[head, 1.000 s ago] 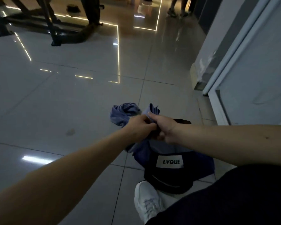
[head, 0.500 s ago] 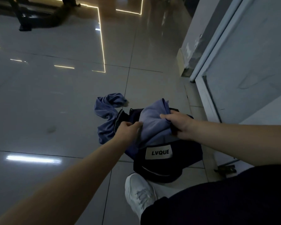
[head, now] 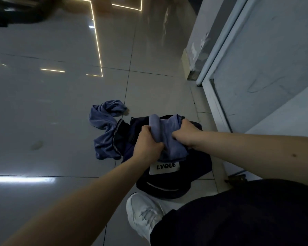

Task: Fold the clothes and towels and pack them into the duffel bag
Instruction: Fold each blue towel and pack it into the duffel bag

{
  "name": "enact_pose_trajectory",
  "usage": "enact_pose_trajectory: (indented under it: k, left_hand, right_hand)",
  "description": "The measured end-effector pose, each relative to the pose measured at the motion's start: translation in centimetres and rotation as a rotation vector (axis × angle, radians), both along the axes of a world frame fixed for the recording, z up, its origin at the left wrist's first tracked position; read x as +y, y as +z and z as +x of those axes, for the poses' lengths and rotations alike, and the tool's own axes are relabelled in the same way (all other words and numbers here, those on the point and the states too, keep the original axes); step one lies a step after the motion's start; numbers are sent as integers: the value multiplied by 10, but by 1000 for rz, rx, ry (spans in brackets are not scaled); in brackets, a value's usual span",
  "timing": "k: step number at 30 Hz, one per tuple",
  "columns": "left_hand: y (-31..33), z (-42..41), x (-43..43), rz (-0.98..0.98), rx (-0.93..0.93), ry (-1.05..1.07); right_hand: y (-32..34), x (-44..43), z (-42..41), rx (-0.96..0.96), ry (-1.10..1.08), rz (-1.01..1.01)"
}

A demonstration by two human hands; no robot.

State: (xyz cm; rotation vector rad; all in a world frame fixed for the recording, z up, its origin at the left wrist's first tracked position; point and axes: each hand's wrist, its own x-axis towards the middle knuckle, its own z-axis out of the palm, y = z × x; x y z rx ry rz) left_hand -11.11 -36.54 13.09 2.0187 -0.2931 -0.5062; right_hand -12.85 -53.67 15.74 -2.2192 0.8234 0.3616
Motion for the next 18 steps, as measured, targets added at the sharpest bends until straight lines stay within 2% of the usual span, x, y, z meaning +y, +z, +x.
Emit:
enact_pose_trajectory:
  k: [2, 4, 8, 12, 18]
  left_hand:
    - [-3, 2, -4, 18, -20, -11]
    - [-7, 6, -6, -20, 3, 5]
    - [-15, 13, -13, -151, 237, 56]
    - [-21, 15, -18, -116, 333, -36]
    - [-27, 13, -26, -325, 552, -39]
  right_hand:
    - [-23, -10, 6, -61, 86, 38]
    - [-10, 4, -3, -129, 222, 34]
    - [-3, 6, -18, -81, 396, -4]
    - [-8, 4, -17, 48, 410, -20]
    - [-23, 10, -13, 18, 313, 23]
